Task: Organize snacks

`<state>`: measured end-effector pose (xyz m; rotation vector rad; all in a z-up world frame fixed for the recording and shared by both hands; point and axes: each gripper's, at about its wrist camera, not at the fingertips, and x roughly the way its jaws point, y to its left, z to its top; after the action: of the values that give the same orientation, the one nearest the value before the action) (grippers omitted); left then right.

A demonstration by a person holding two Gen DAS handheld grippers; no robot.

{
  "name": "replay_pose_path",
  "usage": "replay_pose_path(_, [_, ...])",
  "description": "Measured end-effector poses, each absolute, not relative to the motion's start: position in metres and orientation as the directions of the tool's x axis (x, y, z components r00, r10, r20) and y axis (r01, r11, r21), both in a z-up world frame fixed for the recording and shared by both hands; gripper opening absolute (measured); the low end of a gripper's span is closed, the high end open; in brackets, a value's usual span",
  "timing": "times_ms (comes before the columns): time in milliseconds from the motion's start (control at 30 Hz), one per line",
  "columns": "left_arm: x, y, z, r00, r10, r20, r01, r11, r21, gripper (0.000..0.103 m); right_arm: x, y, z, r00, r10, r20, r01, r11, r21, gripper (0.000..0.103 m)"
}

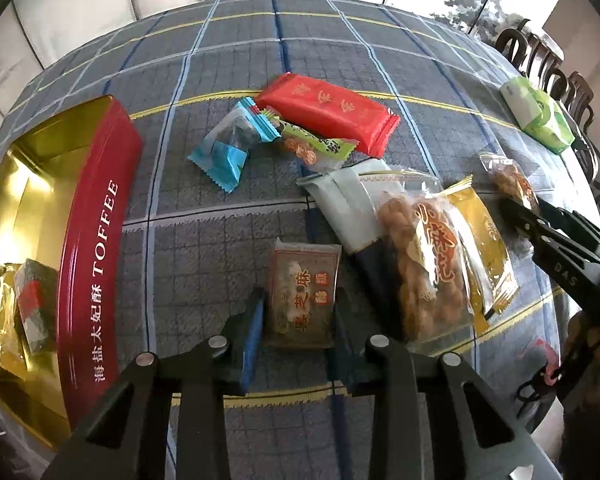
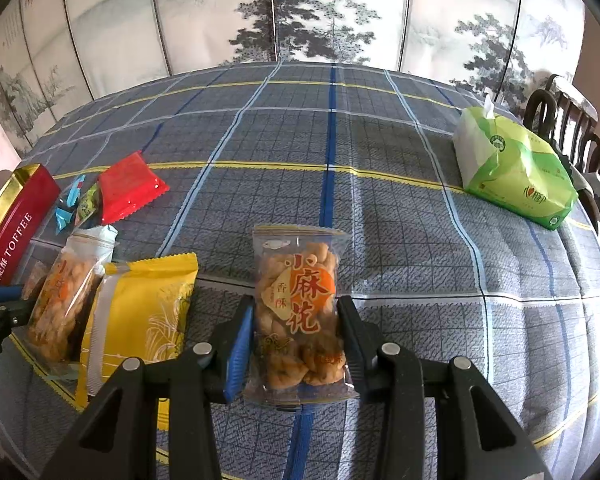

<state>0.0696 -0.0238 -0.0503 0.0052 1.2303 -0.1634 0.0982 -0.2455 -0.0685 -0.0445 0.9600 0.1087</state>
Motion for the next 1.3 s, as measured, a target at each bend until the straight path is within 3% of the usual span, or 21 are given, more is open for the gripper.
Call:
replay_pose_path(900, [0.045,-0.003,-0.006,0.408,-0.098,-0.908,0.136,0.99,-0.046,0.028,0.101,-0.237,-0.067,0.559,0.002,-0.829,-0.036,0.999,-0.022,0.041])
replay_pose_path(1300, [0.035,0.049,0.029,0.484,-0.061,-0.873,0.074,0.997,-0.029,0.028,0.103,-0.235,-0.067,0.547,-0.018,-0.837,-0.004,1.0,-0.024,0.041])
